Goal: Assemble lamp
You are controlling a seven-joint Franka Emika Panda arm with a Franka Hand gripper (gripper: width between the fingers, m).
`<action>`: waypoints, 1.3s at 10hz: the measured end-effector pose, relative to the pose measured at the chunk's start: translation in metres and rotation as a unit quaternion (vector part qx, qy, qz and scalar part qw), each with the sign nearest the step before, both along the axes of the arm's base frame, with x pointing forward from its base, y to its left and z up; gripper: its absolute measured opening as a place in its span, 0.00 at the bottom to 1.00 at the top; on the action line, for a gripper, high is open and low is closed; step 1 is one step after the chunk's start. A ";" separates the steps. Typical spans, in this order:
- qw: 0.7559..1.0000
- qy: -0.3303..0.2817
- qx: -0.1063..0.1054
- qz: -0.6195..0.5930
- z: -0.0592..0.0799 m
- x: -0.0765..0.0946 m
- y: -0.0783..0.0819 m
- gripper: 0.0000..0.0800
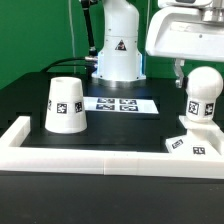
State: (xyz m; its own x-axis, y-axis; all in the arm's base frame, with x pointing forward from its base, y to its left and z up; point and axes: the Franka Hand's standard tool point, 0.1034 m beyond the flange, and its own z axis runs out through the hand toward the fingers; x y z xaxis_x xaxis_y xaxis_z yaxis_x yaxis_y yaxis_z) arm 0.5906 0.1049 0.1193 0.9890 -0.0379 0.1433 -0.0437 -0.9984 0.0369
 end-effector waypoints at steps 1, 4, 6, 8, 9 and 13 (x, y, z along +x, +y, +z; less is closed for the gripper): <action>0.999 -0.001 0.005 -0.034 0.000 0.000 -0.001 0.72; 0.978 0.003 0.040 -0.204 -0.002 -0.002 -0.005 0.72; 0.950 0.009 0.057 -0.306 -0.002 -0.004 -0.004 0.72; 0.929 0.010 0.069 -0.363 -0.002 -0.004 -0.003 0.72; 0.921 0.011 0.073 -0.382 -0.002 -0.004 -0.003 0.72; 0.959 0.006 0.064 -0.276 -0.001 -0.003 0.003 0.87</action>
Offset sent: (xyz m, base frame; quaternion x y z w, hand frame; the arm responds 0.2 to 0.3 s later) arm -0.0090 -0.0094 -0.0003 -0.0070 -0.0211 0.3350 0.9420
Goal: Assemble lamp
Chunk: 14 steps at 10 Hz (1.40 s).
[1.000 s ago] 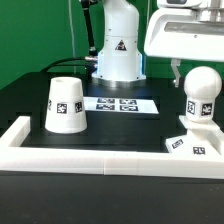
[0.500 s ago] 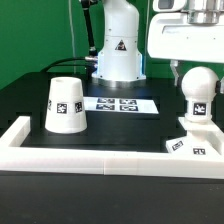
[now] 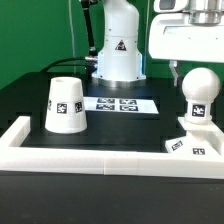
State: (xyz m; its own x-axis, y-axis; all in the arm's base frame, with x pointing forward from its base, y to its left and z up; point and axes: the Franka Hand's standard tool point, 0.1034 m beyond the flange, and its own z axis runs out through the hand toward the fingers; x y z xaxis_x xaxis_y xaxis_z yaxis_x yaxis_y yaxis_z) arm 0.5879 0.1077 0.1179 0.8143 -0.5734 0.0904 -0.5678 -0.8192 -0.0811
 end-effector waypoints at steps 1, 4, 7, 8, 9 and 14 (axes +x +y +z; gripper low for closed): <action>0.998 -0.006 -0.006 0.060 0.000 0.001 0.001 0.87; 0.985 -0.007 -0.020 0.174 0.000 0.001 0.001 0.87; 0.962 -0.009 -0.033 0.270 0.000 0.001 0.001 0.87; 0.938 -0.018 -0.049 0.343 -0.001 0.002 0.000 0.87; 0.916 -0.024 -0.059 0.395 -0.002 0.002 0.002 0.87; 0.787 -0.017 -0.097 0.609 -0.007 0.005 -0.002 0.87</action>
Offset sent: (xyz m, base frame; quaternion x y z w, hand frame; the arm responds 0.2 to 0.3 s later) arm 0.0000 0.0000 0.0000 0.0000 0.0000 -0.1296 0.9916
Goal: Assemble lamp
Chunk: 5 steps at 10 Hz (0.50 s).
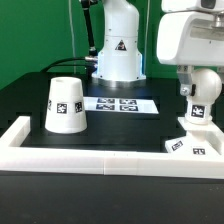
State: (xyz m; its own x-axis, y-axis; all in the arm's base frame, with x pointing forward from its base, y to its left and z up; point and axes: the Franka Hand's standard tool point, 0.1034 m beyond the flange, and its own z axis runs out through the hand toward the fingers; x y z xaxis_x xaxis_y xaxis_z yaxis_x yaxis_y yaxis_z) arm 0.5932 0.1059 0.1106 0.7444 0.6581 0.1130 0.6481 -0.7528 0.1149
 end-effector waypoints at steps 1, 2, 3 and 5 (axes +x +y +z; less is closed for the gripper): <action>1.000 0.000 -0.005 0.025 0.000 0.000 -0.001 0.87; 0.998 0.001 -0.015 0.068 0.000 0.000 -0.002 0.87; 0.995 0.002 -0.022 0.101 -0.001 0.000 -0.003 0.87; 0.978 0.011 -0.054 0.203 0.002 0.007 0.001 0.87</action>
Offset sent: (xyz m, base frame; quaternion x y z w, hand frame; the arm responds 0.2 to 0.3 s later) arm 0.0201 0.0114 0.0008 0.0070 -0.0477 -0.2705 0.9615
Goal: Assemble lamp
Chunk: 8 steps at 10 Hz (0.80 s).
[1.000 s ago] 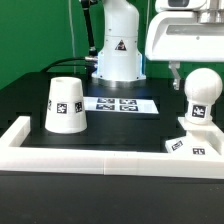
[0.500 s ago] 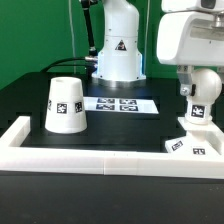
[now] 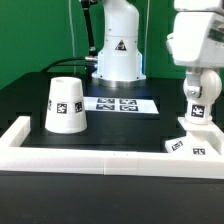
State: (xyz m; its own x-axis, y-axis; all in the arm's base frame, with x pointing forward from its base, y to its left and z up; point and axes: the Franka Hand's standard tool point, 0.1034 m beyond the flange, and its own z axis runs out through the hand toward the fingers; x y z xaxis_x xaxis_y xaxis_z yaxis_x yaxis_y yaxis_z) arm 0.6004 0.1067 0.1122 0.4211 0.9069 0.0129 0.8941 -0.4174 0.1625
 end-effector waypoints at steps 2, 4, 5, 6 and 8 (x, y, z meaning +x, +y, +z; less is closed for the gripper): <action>0.998 0.003 -0.015 0.059 0.003 0.002 0.001 0.87; 0.998 0.004 -0.015 0.059 0.002 0.002 -0.002 0.87; 0.998 0.005 -0.015 0.058 0.001 0.002 -0.004 0.85; 0.998 0.005 -0.015 0.058 0.001 0.002 -0.004 0.72; 0.999 0.004 -0.013 0.041 0.001 0.002 -0.004 0.72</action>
Offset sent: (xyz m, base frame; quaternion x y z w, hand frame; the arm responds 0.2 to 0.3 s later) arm 0.0011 -0.0056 0.0000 -0.0045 0.0029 0.0115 0.9999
